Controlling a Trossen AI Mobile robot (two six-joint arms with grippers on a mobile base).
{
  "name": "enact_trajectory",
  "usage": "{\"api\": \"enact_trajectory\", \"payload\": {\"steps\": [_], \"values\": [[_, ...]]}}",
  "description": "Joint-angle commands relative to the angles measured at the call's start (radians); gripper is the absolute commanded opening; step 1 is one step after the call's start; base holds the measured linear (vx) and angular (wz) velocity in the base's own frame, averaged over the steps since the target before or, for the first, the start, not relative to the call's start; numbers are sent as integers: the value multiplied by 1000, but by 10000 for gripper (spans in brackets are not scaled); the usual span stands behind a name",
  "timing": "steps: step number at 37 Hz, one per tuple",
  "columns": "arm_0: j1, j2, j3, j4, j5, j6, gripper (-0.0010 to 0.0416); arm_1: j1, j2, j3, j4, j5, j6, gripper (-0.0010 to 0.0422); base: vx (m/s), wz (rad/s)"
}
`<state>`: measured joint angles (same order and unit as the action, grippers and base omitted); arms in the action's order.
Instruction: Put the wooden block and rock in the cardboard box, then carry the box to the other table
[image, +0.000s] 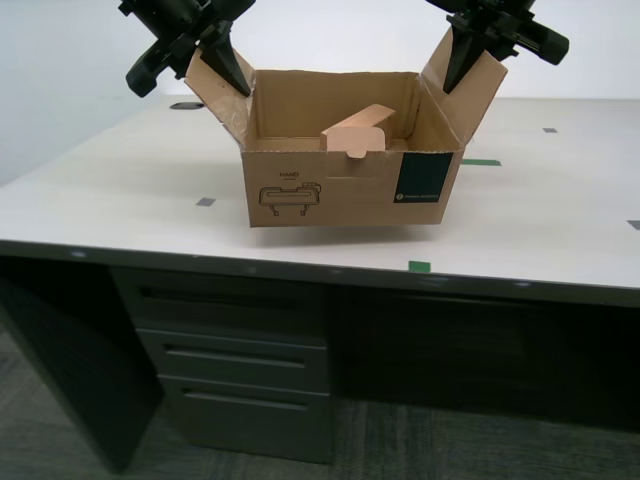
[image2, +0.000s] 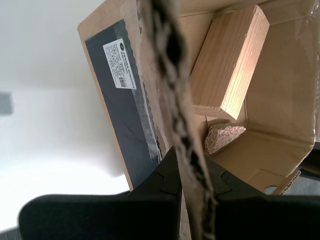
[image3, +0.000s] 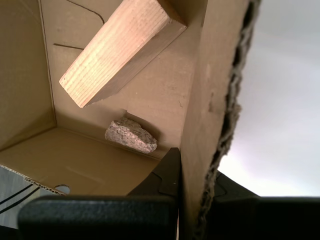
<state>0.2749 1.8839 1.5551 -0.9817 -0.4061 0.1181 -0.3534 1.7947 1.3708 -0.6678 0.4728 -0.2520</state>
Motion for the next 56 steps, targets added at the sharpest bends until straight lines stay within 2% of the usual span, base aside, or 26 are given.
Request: {"api": "enact_trajectory", "payload": {"steps": [1,19,39,56], "values": [[4,-1,1,1,-8,8,-1,-2,-2,2,3,8,9,-1,-73,238],[8,-1,1,3,-8,7,-1,-2,-2,2,5,6,-29,-1,-68,237],[10,-1,1,8,-8,13,-1,-1,-2,2,-5,7,-27,-1,-67,246],[12,-1,1,8,-8,14,-1,-2,-2,2,-2,8,-65,-1,-60,261]]}}
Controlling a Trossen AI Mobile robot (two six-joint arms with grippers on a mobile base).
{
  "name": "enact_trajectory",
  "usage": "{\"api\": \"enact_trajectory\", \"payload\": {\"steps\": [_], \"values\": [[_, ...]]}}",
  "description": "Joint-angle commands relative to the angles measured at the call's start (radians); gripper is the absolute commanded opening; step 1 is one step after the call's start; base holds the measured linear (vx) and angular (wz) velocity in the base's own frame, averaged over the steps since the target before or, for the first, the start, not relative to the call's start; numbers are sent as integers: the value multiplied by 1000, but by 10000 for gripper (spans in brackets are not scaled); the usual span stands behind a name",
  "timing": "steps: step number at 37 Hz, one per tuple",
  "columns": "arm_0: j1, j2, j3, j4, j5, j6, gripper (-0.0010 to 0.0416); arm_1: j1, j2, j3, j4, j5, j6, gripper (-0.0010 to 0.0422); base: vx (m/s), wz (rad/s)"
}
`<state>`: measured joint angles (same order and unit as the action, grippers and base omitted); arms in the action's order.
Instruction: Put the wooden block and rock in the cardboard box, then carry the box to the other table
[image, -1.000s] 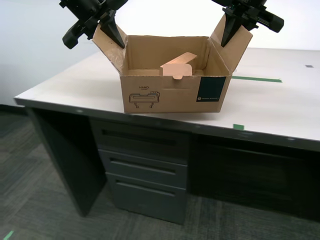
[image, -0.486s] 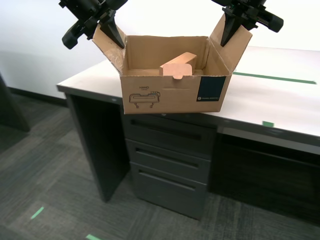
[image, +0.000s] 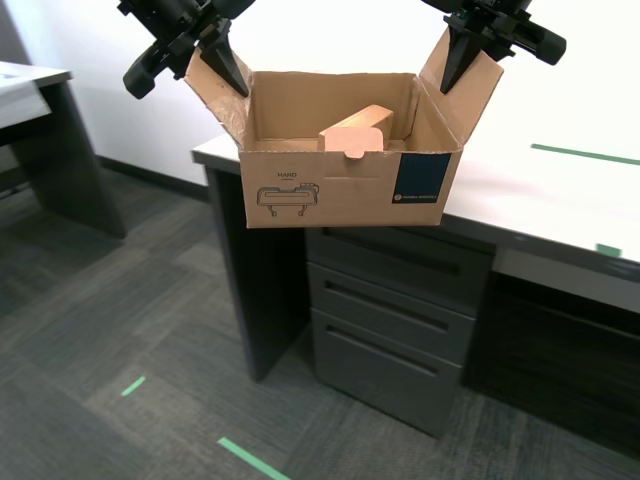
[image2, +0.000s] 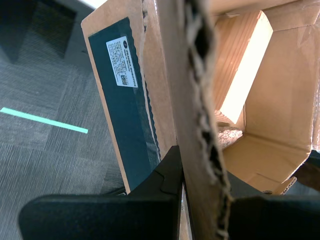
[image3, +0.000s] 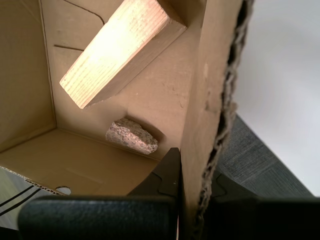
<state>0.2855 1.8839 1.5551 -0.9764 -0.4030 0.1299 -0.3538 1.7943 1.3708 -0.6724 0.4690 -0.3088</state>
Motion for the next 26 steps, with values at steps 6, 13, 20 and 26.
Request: {"api": "enact_trajectory", "payload": {"steps": [6,13,20,26], "values": [[3,-1,1,4,-11,2,-1,-2,-2,2,6,11,-43,-1,-55,246],[3,-1,1,4,-11,21,-1,-2,-2,2,9,22,-21,-1,-56,243],[5,-1,1,7,-11,25,-1,-2,0,2,10,16,-17,-1,-57,250],[5,-1,1,8,-11,23,-1,-5,-1,2,10,15,-61,-1,-57,260]]}}
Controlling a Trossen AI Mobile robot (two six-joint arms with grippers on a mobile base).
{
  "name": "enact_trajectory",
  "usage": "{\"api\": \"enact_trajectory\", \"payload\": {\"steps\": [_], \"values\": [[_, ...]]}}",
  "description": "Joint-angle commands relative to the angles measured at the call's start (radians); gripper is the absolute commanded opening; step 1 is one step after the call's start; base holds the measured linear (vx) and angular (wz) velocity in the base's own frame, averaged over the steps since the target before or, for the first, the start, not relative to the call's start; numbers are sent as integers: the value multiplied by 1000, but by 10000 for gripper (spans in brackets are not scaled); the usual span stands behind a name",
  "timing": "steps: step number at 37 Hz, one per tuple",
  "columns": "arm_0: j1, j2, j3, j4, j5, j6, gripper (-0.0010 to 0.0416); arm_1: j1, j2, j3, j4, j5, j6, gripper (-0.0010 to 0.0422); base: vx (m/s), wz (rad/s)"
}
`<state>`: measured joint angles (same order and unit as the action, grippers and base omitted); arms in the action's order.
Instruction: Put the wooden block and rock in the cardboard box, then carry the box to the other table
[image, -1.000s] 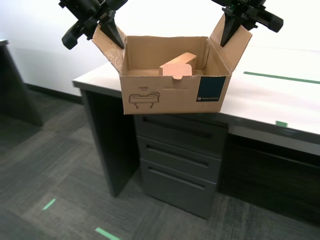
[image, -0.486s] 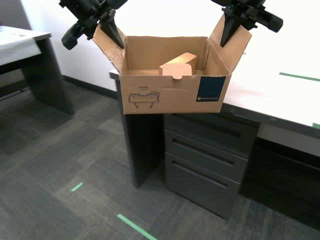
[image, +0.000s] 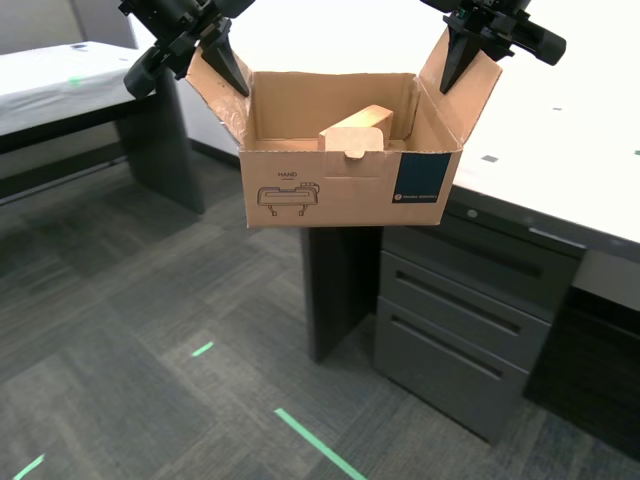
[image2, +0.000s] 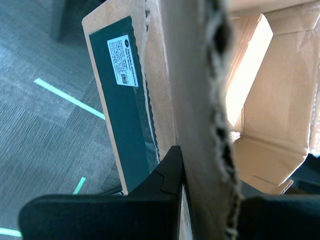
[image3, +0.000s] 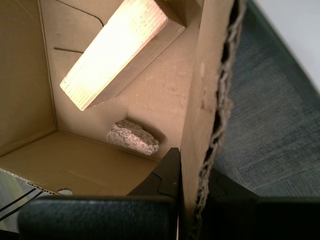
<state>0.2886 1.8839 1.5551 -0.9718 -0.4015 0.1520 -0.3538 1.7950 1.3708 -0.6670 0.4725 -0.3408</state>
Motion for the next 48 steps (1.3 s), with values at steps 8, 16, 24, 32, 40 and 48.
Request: {"api": "enact_trajectory", "payload": {"steps": [8,16,24,32,40,48], "values": [[2,-1,1,5,-13,-3,-1,-7,-2,2,18,11,-42,-1,-54,260],[2,-1,1,5,-13,2,-1,-8,-2,2,20,6,-40,-1,-48,245],[3,-1,1,8,-13,6,-1,-8,-2,2,46,6,-7,-1,-47,241],[5,-1,1,7,-13,6,-1,-8,-2,2,47,7,-8,-1,-44,229],[8,-1,1,3,-13,4,-1,-8,-2,2,48,7,-8,-1,-45,229],[8,-1,1,5,-13,-2,-1,-8,-2,2,53,7,-35,-1,-39,228]]}}
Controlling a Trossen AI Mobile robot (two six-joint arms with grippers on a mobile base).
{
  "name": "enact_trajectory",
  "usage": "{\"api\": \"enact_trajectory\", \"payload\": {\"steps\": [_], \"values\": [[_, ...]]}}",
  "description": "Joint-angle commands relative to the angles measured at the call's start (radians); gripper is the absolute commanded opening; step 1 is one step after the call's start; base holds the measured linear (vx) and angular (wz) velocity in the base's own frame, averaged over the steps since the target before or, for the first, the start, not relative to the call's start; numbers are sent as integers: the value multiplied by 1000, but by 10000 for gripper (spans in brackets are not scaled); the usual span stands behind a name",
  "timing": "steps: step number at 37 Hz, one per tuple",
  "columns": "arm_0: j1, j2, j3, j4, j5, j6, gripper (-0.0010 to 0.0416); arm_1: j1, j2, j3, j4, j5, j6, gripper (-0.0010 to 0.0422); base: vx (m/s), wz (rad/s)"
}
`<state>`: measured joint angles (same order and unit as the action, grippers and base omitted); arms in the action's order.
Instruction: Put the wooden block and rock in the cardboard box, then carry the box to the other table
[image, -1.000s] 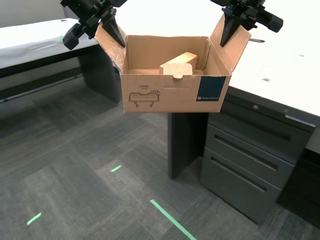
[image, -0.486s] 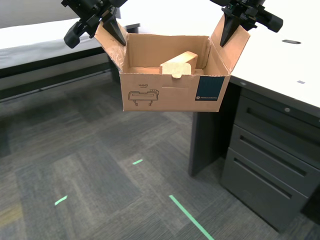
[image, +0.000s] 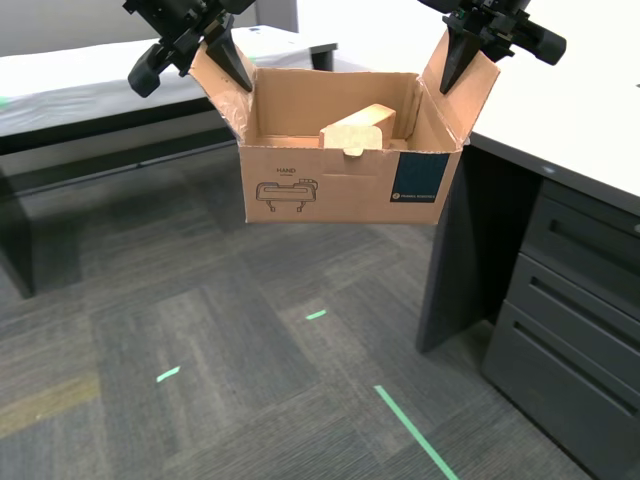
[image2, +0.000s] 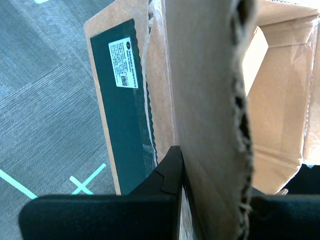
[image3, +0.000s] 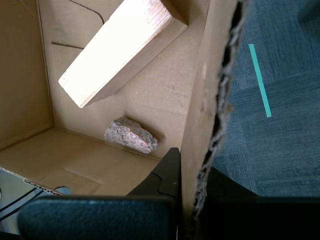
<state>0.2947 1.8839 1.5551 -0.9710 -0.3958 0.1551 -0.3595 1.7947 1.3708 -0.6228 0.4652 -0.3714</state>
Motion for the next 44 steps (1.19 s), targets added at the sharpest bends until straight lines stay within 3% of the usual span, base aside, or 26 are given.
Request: {"api": "enact_trajectory", "payload": {"steps": [1,6,16,44], "values": [[2,-1,1,4,-19,-5,-1,-2,-2,2,8,14,-6,-1,-37,222],[3,-1,1,5,-19,-5,-1,-2,-2,2,11,14,-8,-1,-36,221],[16,-1,1,5,-19,5,-1,-3,-2,2,23,14,41,-1,-17,202],[23,-1,1,10,-19,2,-1,-3,-2,2,53,14,19,-1,6,127]]}}
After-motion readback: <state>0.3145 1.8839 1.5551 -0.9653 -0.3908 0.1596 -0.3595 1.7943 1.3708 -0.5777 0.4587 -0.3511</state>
